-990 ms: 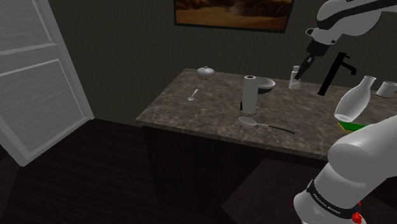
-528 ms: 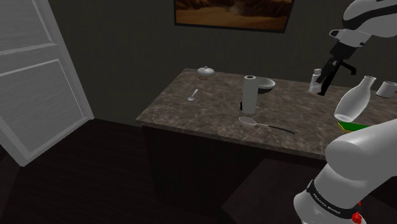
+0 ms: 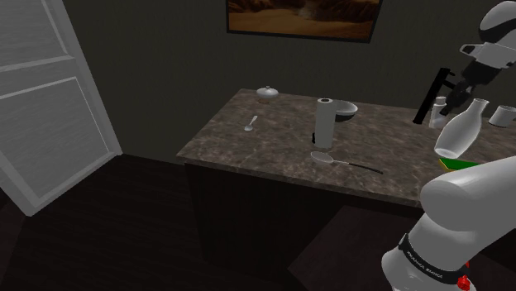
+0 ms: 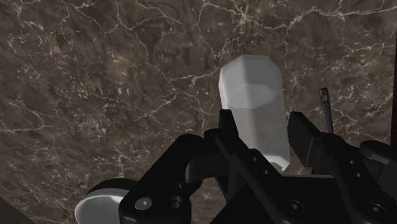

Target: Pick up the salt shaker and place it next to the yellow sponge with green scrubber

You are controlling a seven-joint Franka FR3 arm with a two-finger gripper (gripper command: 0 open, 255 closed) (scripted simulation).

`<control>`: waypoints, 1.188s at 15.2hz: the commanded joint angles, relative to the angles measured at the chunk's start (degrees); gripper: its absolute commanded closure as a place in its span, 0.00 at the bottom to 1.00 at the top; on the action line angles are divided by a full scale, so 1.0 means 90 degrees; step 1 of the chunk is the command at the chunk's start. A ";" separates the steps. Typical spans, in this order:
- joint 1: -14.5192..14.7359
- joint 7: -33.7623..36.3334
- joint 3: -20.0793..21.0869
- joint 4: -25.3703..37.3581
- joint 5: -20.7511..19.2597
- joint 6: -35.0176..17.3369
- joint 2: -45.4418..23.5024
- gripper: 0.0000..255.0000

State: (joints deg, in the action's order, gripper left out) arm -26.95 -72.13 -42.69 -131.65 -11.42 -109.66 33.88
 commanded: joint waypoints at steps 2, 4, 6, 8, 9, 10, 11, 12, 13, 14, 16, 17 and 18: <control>-0.0029 -0.0087 -0.0119 -0.0198 -0.0054 -0.0216 -0.0013 1.00; -0.0028 -0.0113 -0.0182 -0.0340 -0.0072 -0.0388 -0.0043 1.00; -0.0025 -0.0141 -0.0248 -0.0477 -0.0089 -0.0563 -0.0080 1.00; -0.0017 -0.0172 -0.0319 -0.0609 -0.0102 -0.0739 -0.0125 1.00; -0.0011 -0.0188 -0.0356 -0.0674 -0.0108 -0.0828 -0.0149 1.00; -0.0004 -0.0205 -0.0394 -0.0737 -0.0113 -0.0918 -0.0176 1.00; 0.0004 -0.0223 -0.0433 -0.0799 -0.0117 -0.1008 -0.0205 1.00; 0.0013 -0.0241 -0.0473 -0.0860 -0.0120 -0.1099 -0.0235 1.00; 0.0024 -0.0261 -0.0515 -0.0919 -0.0123 -0.1191 -0.0267 1.00; 0.0036 -0.0281 -0.0557 -0.0978 -0.0124 -0.1283 -0.0302 1.00; 0.0064 -0.0324 -0.0646 -0.1091 -0.0122 -0.1469 -0.0376 1.00; 0.0081 -0.0348 -0.0693 -0.1146 -0.0119 -0.1564 -0.0417 1.00; 0.0099 -0.0372 -0.0741 -0.1200 -0.0115 -0.1659 -0.0459 1.00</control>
State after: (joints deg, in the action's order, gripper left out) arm -26.26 -75.28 -48.93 -142.01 -12.52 -123.70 30.17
